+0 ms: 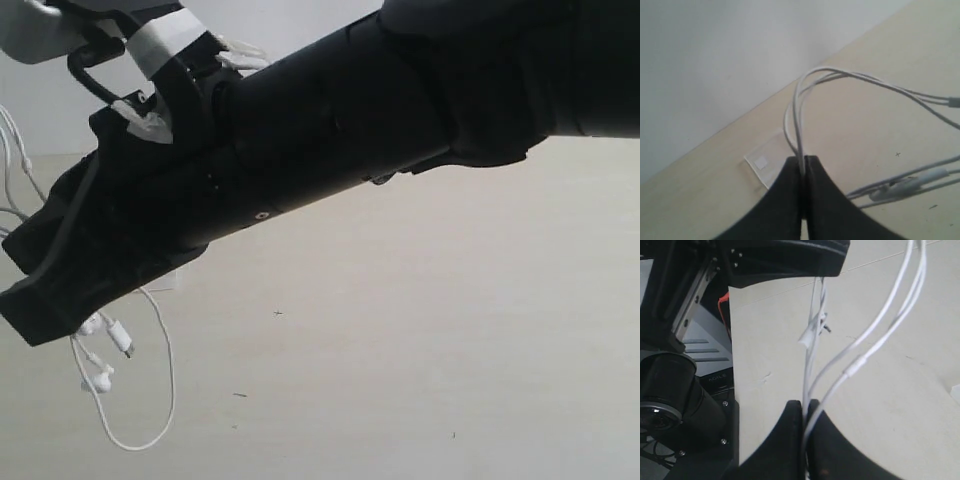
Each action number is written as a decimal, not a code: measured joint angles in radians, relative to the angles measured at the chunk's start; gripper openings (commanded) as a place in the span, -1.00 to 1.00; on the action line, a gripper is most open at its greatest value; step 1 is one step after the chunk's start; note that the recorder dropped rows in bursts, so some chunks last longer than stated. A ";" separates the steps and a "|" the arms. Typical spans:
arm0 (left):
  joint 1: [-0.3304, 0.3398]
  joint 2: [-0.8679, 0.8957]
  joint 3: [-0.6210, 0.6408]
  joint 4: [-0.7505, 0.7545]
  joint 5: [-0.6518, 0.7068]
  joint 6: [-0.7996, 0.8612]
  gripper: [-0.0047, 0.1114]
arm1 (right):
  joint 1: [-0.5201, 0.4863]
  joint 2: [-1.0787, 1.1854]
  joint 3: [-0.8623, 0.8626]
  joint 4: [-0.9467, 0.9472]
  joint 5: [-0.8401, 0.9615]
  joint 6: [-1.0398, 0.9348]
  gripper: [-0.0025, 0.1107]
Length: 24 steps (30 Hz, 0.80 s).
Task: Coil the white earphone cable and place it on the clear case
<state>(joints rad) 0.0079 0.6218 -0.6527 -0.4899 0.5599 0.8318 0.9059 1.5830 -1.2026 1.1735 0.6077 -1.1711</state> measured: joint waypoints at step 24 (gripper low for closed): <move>0.020 -0.070 0.000 -0.031 0.001 -0.074 -0.22 | 0.004 -0.023 -0.004 -0.394 0.087 0.317 -0.96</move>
<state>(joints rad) 0.0282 0.5514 -0.6527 -0.5206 0.5607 0.7578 0.9098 1.5598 -1.2070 0.7796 0.6949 -0.8541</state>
